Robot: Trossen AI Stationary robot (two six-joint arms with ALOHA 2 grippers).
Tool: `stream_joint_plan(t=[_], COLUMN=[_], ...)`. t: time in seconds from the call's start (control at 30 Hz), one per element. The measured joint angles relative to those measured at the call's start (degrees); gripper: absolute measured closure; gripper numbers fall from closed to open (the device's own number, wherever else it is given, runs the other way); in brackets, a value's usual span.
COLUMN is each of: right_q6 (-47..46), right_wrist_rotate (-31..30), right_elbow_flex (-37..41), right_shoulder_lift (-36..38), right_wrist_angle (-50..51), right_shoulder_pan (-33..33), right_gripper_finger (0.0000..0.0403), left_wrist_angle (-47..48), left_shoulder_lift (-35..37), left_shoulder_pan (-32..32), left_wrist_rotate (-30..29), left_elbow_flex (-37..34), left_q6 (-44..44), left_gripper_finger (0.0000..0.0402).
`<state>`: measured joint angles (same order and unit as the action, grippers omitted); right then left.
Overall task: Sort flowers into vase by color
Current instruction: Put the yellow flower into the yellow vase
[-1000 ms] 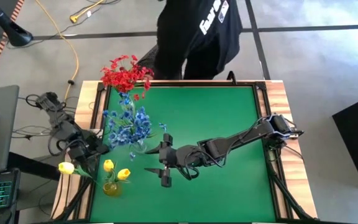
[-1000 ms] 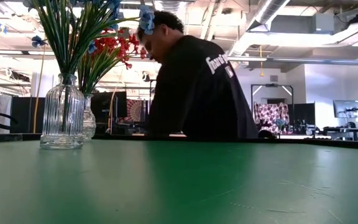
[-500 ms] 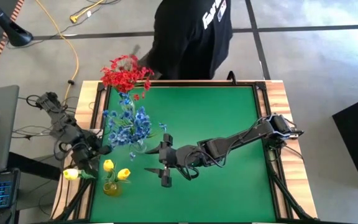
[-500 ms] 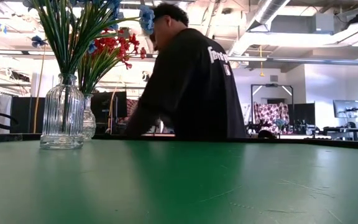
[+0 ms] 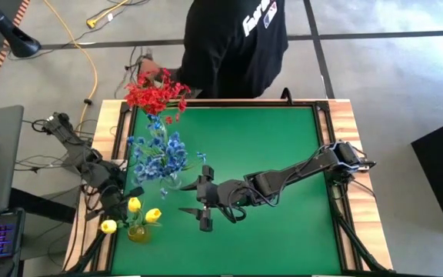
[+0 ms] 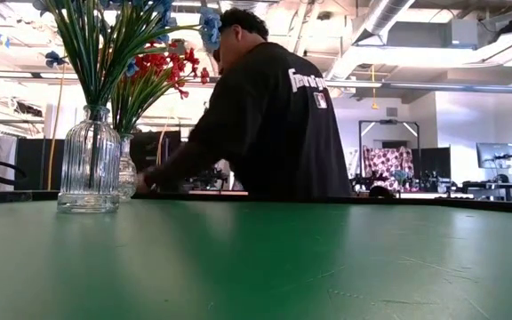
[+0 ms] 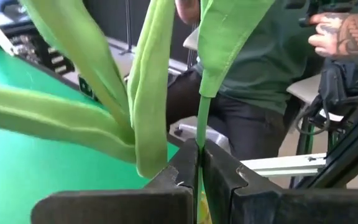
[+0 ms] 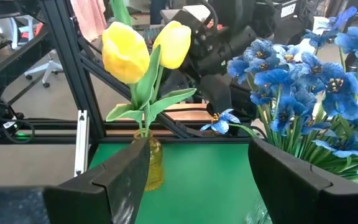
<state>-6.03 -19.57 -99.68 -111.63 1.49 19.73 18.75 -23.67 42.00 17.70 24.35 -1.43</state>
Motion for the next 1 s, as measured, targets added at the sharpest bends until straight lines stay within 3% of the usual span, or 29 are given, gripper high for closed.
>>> stream_joint_plan(t=[0.47,0.77,1.0], right_q6=[-0.62,-1.51,-1.64], right_wrist_rotate=[0.00,0.01,0.00], right_elbow_flex=[0.00,0.00,0.00], right_shoulder_lift=[-0.02,-0.02,-0.02], right_wrist_angle=[-0.20,-0.18,-0.21], right_shoulder_pan=[-0.76,-1.08,-1.20], right_gripper_finger=[0.0103,0.0104,0.0104], left_wrist_angle=[-2.09,-2.46,0.53], left_shoulder_lift=[-0.29,-0.29,-0.29], left_shoulder_pan=[0.00,-0.01,0.00], left_wrist_rotate=[-2.61,-2.90,3.97], left_elbow_flex=[-0.08,-0.08,2.03], left_q6=[-3.17,-8.24,-12.43], left_gripper_finger=[0.0396,0.0314,0.0274])
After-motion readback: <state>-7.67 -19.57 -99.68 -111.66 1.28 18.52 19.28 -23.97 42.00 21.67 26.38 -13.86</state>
